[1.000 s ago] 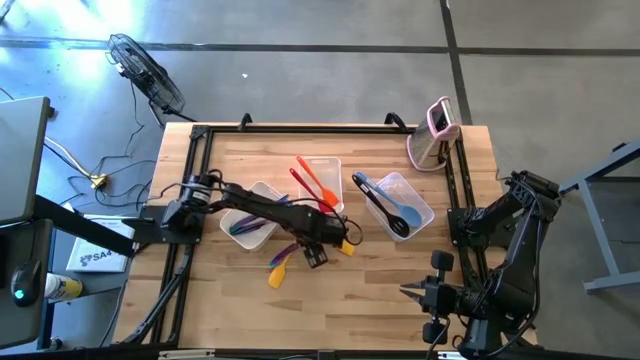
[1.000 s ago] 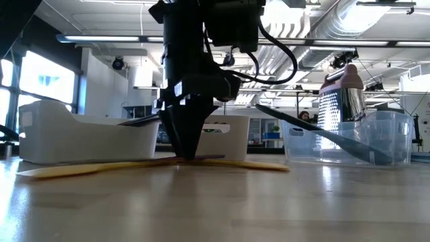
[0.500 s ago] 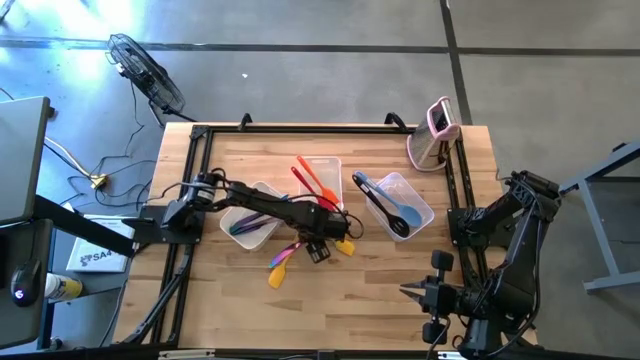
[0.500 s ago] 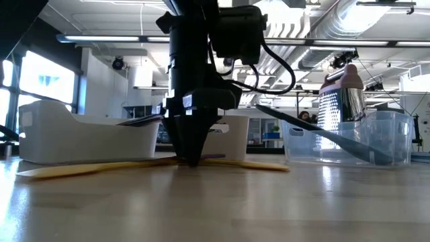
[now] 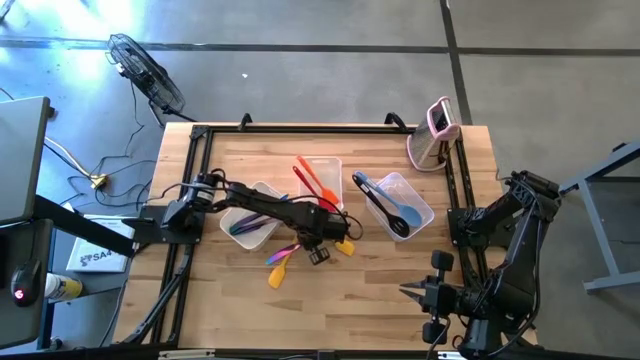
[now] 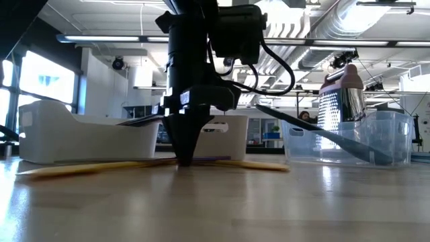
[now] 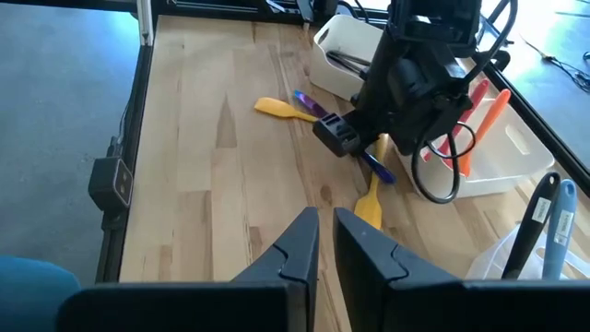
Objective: Pick & Place Kitchen Items
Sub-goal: Put the blue table knife into the left white bin
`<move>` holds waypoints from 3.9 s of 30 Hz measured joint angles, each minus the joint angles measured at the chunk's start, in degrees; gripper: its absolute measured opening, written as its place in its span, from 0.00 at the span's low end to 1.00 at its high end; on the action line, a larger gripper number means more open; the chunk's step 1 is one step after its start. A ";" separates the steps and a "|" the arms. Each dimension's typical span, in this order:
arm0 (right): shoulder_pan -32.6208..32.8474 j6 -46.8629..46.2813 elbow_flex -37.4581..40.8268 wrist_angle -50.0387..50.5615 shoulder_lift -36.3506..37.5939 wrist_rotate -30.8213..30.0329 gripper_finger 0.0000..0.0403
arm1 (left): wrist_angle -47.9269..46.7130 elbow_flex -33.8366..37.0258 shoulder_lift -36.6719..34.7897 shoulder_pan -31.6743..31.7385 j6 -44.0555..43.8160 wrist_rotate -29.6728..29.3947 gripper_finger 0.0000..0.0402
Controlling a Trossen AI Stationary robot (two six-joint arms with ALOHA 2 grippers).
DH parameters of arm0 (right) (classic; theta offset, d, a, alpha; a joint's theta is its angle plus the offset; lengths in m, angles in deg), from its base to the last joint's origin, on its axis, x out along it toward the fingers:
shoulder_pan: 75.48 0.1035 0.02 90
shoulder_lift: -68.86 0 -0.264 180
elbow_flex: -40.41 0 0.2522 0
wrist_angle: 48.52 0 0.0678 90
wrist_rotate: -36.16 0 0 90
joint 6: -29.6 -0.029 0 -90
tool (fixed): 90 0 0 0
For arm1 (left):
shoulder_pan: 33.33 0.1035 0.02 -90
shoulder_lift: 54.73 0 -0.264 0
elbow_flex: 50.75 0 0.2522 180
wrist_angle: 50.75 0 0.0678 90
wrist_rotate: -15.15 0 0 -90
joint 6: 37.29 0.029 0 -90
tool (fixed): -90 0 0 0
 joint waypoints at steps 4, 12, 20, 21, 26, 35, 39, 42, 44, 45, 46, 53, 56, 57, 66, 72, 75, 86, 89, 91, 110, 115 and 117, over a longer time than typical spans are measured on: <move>0.00 0.00 0.00 0.00 0.00 0.01 0.07 | -0.14 0.00 0.00 -0.33 -1.04 0.69 0.08; -0.01 0.02 0.00 0.01 0.00 0.02 0.07 | -4.86 -3.90 0.42 -1.93 -1.11 -0.91 0.08; 0.00 0.02 0.00 0.00 0.00 0.42 0.07 | -11.45 -10.13 0.39 -2.90 -1.03 -2.65 0.08; 0.00 0.02 0.00 0.00 0.00 0.44 0.07 | -11.56 -10.60 0.39 -3.16 -1.05 -2.77 0.08; 0.00 0.02 0.00 0.02 0.00 0.54 0.07 | -15.56 -14.28 0.39 -4.03 -1.04 -3.95 0.08; 0.00 0.04 0.00 0.04 0.00 0.92 0.07 | -26.37 -28.83 0.32 -8.72 0.46 -8.62 0.08; 0.00 0.04 0.00 0.04 0.00 1.78 0.07 | -35.32 -37.25 0.23 -11.49 -0.68 -15.35 0.08; 0.22 0.04 0.00 -0.02 0.00 1.90 0.07 | -32.68 -39.68 -2.73 -12.74 2.24 -15.90 0.08; 0.47 0.04 0.00 -0.21 0.00 1.91 0.07 | -29.88 -40.83 -5.13 -12.95 3.98 -16.60 0.08; 0.72 0.04 0.00 -0.28 0.00 1.92 0.07 | -29.80 -40.85 -6.46 -13.32 3.97 -18.44 0.08; 0.99 0.04 0.00 -0.28 0.00 1.88 0.07 | -30.97 -40.81 -7.56 -13.31 3.79 -20.51 0.08; 2.82 -0.34 0.00 -1.04 0.00 0.90 0.07 | -34.07 -39.74 -15.83 -12.97 2.75 -28.34 0.08; 3.43 -0.44 0.00 -1.16 -0.87 0.10 0.07 | -32.77 -36.93 -20.43 -13.24 2.82 -30.16 0.08; 3.74 -0.46 0.00 -1.16 -1.48 -0.38 0.07 | -32.60 -35.39 -22.15 -13.26 2.14 -30.57 0.08; 4.00 -0.46 0.00 -1.53 -7.27 0.02 0.07 | -8.05 -3.16 -43.81 -13.16 2.27 -31.32 0.08; 3.75 -0.44 0.00 -2.08 -8.35 0.02 0.07 | 20.34 24.11 -58.67 -10.70 8.14 -29.18 0.08; 3.50 -0.44 0.00 -2.38 -8.35 -0.19 0.07 | 24.52 33.53 -64.19 -8.40 5.59 -28.51 0.08; 0.23 1.05 0.00 -2.38 -8.35 -1.54 0.07 | 26.01 47.27 -70.53 -3.66 4.73 -27.08 0.08; -0.81 1.07 0.00 -2.38 -8.35 -1.53 0.07 | 26.37 48.34 -70.37 -3.78 4.69 -25.91 0.08; -1.38 1.07 0.00 -2.40 -8.35 -1.30 0.07 | 26.15 49.24 -70.25 -3.74 4.54 -25.73 0.08; -2.14 1.09 0.00 -2.38 -8.35 0.28 0.07 | 28.30 57.73 -70.12 -3.72 1.34 -20.97 0.08; -2.14 1.09 0.00 -2.38 -8.35 0.26 0.07 | 28.39 58.16 -70.12 -3.74 0.38 -19.10 0.15; -2.14 1.09 0.00 -2.38 -8.35 0.20 0.07 | 28.57 58.18 -70.12 -3.74 0.24 -18.38 0.23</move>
